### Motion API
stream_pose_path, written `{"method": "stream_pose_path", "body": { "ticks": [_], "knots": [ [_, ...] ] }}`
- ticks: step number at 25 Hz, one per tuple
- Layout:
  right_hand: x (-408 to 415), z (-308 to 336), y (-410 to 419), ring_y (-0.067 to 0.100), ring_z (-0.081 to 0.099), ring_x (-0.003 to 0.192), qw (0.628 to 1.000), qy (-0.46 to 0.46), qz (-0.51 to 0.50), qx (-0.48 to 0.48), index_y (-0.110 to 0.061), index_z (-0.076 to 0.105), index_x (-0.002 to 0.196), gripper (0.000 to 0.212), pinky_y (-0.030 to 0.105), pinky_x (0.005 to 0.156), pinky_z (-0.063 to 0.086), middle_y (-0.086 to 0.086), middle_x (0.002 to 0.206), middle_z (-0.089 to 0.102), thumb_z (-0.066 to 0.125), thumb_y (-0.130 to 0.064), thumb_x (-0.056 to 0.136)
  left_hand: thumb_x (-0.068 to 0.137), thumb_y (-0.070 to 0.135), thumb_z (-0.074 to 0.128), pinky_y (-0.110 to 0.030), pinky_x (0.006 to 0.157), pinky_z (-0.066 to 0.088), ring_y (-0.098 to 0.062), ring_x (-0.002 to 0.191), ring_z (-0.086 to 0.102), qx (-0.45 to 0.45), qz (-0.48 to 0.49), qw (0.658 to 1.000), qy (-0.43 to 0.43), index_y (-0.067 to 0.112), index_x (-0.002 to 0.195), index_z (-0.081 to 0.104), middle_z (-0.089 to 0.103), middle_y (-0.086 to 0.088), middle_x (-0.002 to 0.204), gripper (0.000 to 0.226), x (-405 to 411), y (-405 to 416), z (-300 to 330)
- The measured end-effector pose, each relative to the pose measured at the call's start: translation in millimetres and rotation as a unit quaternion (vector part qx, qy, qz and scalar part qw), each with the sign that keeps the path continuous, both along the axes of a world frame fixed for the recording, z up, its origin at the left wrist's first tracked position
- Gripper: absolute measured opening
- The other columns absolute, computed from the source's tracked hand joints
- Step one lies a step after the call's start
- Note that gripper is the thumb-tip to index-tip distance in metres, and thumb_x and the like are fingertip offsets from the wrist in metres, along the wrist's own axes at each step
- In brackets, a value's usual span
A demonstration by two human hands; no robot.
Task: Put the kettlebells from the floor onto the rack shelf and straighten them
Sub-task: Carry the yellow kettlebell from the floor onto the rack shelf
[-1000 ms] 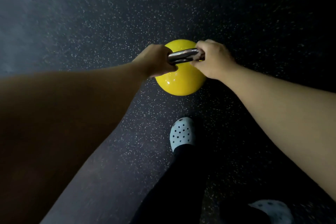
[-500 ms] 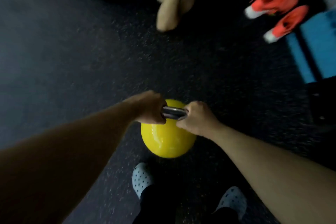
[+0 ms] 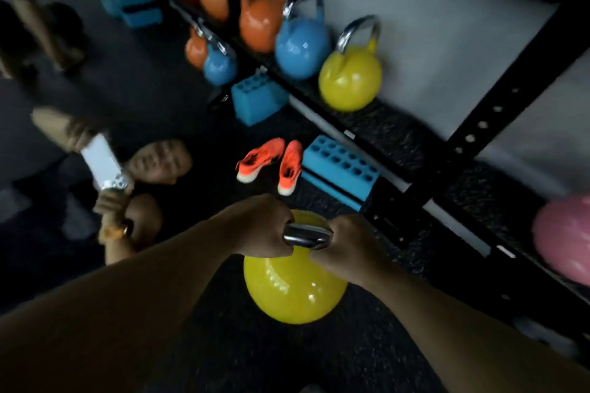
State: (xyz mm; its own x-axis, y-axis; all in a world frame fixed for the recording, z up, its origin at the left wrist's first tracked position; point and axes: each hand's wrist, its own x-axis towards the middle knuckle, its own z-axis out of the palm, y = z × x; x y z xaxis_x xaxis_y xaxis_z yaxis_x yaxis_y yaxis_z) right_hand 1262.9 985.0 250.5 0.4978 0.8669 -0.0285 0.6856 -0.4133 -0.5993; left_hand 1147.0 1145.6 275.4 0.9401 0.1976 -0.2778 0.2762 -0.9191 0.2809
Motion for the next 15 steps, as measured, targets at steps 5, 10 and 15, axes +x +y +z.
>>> {"method": "stream_pose_path", "body": {
  "ticks": [5, 10, 15],
  "knots": [
    [95.1, 28.1, 19.6, 0.013, 0.040, 0.042, 0.992, -0.057, -0.084, 0.075, -0.019, 0.061, 0.057, 0.009, 0.006, 0.036, 0.019, -0.006, 0.037, 0.038, 0.063, -0.026, 0.053, 0.065, 0.045, 0.057, -0.034, 0.065, 0.049, -0.026, 0.074, 0.063, 0.056, -0.125, 0.990, -0.014, 0.024, 0.064, 0.051, 0.063, 0.000, 0.070, 0.022, 129.8, 38.7, 31.6],
    [175.1, 41.7, 34.1, 0.030, 0.059, 0.048, 0.979, -0.114, -0.151, 0.076, -0.021, 0.056, 0.054, 0.008, 0.024, 0.046, 0.037, 0.009, 0.052, 0.062, 0.061, -0.025, 0.059, 0.060, 0.041, 0.059, -0.027, 0.054, 0.039, -0.026, 0.067, 0.065, 0.029, -0.156, 0.985, -0.074, 0.028, 0.049, 0.041, 0.058, -0.002, 0.058, 0.025, 229.3, 61.1, 38.1],
    [242.5, 46.4, 46.5, 0.034, 0.064, 0.057, 0.963, -0.123, -0.232, 0.057, -0.012, 0.068, 0.065, 0.007, 0.026, 0.052, 0.042, 0.013, 0.060, 0.067, 0.064, -0.017, 0.064, 0.063, 0.041, 0.062, -0.026, 0.053, 0.034, -0.028, 0.066, 0.065, 0.042, -0.237, 0.963, -0.119, 0.026, 0.057, 0.049, 0.068, -0.006, 0.069, 0.020, 327.3, 80.9, 41.4]
  ]
}}
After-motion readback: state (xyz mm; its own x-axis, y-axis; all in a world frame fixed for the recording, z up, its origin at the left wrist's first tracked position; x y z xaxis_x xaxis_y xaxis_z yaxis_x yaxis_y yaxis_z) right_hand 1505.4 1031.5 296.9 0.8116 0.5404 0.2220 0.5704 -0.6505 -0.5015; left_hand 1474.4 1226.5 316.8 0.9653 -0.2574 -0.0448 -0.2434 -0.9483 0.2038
